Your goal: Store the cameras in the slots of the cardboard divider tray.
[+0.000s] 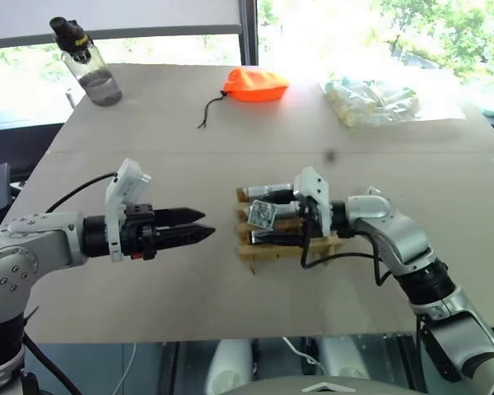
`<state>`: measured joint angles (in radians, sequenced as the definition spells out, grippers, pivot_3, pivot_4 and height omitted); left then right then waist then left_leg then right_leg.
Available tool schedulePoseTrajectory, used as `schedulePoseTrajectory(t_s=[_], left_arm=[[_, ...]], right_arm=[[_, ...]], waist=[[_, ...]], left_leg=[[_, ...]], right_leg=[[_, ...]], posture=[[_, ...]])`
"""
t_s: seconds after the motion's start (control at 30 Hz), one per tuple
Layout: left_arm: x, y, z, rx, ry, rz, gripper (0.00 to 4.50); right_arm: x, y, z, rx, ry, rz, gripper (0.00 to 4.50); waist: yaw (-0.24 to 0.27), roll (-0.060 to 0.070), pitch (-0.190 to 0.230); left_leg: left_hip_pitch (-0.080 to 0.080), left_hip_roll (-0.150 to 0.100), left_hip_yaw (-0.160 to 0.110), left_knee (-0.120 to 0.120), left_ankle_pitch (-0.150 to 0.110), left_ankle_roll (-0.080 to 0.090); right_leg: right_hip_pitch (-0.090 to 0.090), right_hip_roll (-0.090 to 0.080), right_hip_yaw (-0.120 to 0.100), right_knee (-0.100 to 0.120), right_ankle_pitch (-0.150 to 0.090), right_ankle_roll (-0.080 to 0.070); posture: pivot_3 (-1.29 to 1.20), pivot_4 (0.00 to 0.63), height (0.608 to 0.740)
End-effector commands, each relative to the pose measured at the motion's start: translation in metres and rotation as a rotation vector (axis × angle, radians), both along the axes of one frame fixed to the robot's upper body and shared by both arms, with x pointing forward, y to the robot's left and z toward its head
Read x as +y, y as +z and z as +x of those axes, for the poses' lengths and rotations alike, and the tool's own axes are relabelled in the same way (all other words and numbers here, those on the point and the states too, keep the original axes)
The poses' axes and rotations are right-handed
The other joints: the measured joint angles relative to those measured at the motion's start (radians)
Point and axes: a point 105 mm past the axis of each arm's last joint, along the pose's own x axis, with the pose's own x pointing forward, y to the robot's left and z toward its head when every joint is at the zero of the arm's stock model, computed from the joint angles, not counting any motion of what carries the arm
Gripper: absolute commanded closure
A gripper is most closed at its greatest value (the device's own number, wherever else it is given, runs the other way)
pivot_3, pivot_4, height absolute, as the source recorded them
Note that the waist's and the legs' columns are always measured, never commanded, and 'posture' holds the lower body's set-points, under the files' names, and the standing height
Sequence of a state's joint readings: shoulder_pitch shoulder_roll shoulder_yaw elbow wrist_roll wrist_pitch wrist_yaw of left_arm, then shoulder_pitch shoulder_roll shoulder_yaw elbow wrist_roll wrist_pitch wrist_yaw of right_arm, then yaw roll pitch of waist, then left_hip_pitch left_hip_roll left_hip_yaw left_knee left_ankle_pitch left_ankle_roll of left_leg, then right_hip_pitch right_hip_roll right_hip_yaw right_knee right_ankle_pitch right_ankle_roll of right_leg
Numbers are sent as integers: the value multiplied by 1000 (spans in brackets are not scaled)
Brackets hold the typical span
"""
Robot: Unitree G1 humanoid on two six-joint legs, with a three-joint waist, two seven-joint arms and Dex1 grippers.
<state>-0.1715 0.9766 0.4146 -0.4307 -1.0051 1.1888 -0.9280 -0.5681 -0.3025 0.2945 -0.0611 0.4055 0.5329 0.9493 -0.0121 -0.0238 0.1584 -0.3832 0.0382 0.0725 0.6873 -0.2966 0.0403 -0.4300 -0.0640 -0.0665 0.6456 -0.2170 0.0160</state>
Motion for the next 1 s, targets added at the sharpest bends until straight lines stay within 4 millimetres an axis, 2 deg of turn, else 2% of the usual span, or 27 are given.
schedulePoseTrajectory(t_s=[0.03,0.13,0.27,0.3,0.33,0.4,0.57,0.8,1.0], left_arm=[[-2,9,-2,-50,-16,8,1676],[-2,9,-1,-54,-17,8,1676],[-2,9,-1,-57,-18,8,1676],[-2,9,-1,-58,-17,9,1533],[-2,9,-1,-59,-16,9,1533],[-2,9,-1,-61,-15,8,1533],[-2,8,0,-62,-16,6,1533],[-3,7,0,-63,-18,0,1533],[-4,9,-2,-68,-39,14,1533]], right_arm=[[-3,16,11,70,-68,52,0],[-5,7,16,89,-94,-8,0],[-4,-5,11,76,-60,-91,0],[-4,-6,11,80,-60,-101,555],[-4,-7,10,84,-60,-106,695],[-2,-7,10,94,-59,-101,1732],[-2,-3,6,86,-31,-95,3760],[-5,11,0,52,-1,-46,3785],[-21,40,-7,-45,65,-25,3790]], waist=[[0,0,0],[1,0,0],[0,0,0],[0,0,0],[-1,0,0],[-2,0,0],[-2,0,0],[-1,0,0],[1,1,0]], left_leg=[[0,0,0,0,0,0],[0,0,0,0,0,0],[-1,-1,0,0,0,0],[-1,-1,0,-1,0,0],[-1,-1,0,-1,0,0],[0,0,0,-1,0,0],[2,0,1,-1,0,0],[1,0,0,-1,0,0],[-1,0,0,-1,0,0]], right_leg=[[0,0,0,0,0,0],[0,-1,0,0,0,0],[0,-1,0,-1,0,0],[0,-1,0,-1,0,0],[0,-1,0,-1,0,0],[0,0,0,-1,0,0],[0,0,0,1,0,0],[0,0,0,0,0,0],[0,-1,-1,-2,0,0]], posture=[[0,150,726],[0,150,726],[0,150,726],[0,150,726],[0,150,726],[0,150,726],[0,150,726],[0,150,726],[0,150,726]])
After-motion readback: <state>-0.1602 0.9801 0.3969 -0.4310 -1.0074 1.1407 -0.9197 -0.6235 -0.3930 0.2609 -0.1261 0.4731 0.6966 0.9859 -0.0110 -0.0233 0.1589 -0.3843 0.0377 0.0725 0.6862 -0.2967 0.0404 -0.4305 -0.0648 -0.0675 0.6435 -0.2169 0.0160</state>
